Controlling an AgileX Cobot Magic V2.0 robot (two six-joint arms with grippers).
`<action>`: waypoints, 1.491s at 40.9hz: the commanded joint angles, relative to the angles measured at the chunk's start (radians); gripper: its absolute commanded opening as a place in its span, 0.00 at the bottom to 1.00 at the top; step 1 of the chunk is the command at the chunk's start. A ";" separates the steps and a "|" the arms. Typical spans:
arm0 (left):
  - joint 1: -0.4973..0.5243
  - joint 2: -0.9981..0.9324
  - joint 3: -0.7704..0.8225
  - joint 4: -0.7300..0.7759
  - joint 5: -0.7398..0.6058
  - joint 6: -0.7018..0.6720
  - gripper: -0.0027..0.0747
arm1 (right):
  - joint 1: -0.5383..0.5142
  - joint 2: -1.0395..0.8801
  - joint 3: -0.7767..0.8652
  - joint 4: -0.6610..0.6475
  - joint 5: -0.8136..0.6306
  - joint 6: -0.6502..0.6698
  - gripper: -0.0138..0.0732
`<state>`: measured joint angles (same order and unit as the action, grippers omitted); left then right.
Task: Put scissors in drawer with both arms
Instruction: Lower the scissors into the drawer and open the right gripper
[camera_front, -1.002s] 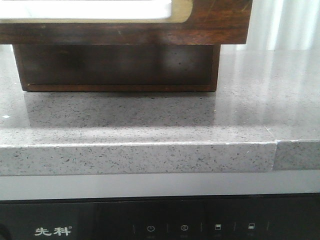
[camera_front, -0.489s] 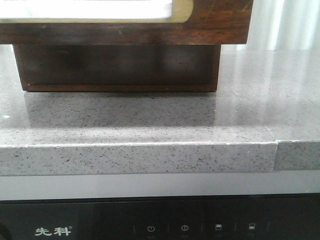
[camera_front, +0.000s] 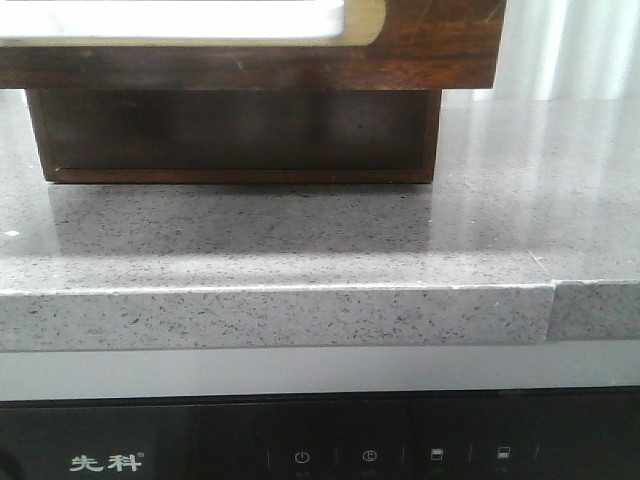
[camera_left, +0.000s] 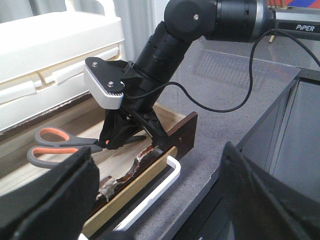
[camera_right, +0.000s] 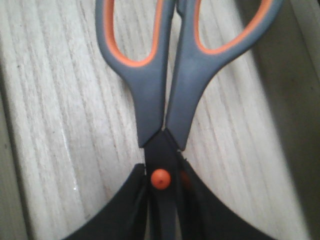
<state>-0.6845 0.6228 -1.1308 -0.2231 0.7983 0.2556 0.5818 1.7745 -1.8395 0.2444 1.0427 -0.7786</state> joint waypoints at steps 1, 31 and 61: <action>-0.008 0.012 -0.025 -0.013 -0.086 0.001 0.67 | -0.002 -0.051 -0.027 0.008 -0.036 -0.011 0.45; -0.008 0.012 -0.025 -0.013 -0.086 0.001 0.67 | -0.002 -0.297 -0.020 -0.026 0.027 0.279 0.57; -0.008 0.012 -0.025 -0.013 -0.090 0.001 0.67 | -0.002 -1.077 0.698 -0.192 -0.021 0.714 0.51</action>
<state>-0.6845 0.6228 -1.1308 -0.2231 0.7967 0.2556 0.5818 0.7594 -1.1639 0.0620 1.0860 -0.0922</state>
